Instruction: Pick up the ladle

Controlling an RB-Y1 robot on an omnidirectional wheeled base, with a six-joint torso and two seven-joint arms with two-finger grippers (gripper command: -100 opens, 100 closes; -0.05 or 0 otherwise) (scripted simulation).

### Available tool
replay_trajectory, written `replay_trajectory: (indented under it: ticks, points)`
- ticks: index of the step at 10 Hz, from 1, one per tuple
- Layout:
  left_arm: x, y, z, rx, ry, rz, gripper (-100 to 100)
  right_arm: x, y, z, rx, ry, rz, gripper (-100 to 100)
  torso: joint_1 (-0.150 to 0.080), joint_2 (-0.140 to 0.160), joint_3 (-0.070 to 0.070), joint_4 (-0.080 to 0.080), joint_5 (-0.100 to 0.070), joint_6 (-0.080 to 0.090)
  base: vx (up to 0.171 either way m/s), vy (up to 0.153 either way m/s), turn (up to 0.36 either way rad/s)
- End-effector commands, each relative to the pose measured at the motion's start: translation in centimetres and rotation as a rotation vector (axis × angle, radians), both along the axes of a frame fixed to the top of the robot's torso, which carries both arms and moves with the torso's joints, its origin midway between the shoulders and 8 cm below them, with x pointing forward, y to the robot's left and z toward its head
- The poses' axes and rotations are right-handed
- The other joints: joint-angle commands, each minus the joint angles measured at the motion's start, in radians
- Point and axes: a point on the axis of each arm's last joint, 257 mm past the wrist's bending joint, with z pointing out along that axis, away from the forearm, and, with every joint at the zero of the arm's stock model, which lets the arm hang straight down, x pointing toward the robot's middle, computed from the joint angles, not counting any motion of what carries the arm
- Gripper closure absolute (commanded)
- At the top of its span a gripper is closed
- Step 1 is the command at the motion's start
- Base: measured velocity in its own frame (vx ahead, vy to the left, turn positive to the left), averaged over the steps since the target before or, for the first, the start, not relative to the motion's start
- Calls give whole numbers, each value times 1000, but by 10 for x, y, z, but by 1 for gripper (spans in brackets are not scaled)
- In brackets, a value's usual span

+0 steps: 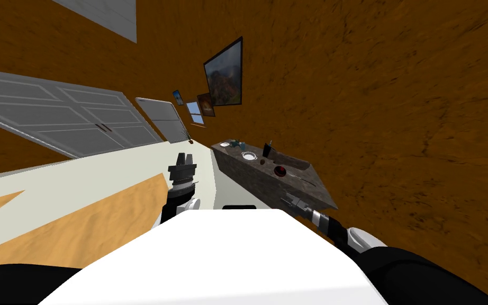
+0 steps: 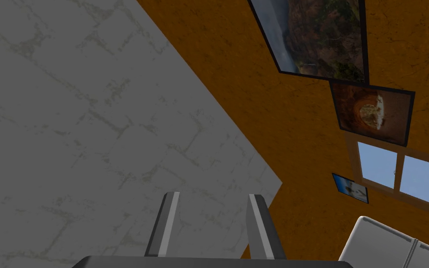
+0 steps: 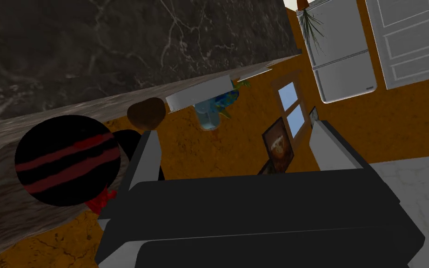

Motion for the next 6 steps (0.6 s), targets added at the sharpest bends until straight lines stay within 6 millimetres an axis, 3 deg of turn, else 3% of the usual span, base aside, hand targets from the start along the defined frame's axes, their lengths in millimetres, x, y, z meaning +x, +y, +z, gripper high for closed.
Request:
replay_trajectory:
  ticks: [1,2,3,4,5,6]
  points:
    - [0,0,0,0,0,0,0,-6,-13,-7,-62,29,22,-100,0,0,0,0,0,0,19,32,85]
    - [0,0,0,0,0,0,0,-14,-35,-15,-131,67,31,-100,0,0,0,0,0,0,26,29,144]
    - [0,0,0,0,0,0,0,-16,-37,-18,-156,76,47,-100,-1,-1,0,0,0,0,22,22,72]
    - [0,0,0,0,0,0,0,-24,-60,-24,-225,114,58,-100,-1,0,0,0,0,0,27,27,156]
    - [0,0,0,0,0,0,0,-26,-62,-27,-247,123,73,-100,-1,-1,0,0,0,0,27,18,60]
    - [0,0,0,0,0,0,0,-32,-87,-30,-317,160,87,-100,-1,-1,0,0,0,1,40,25,110]
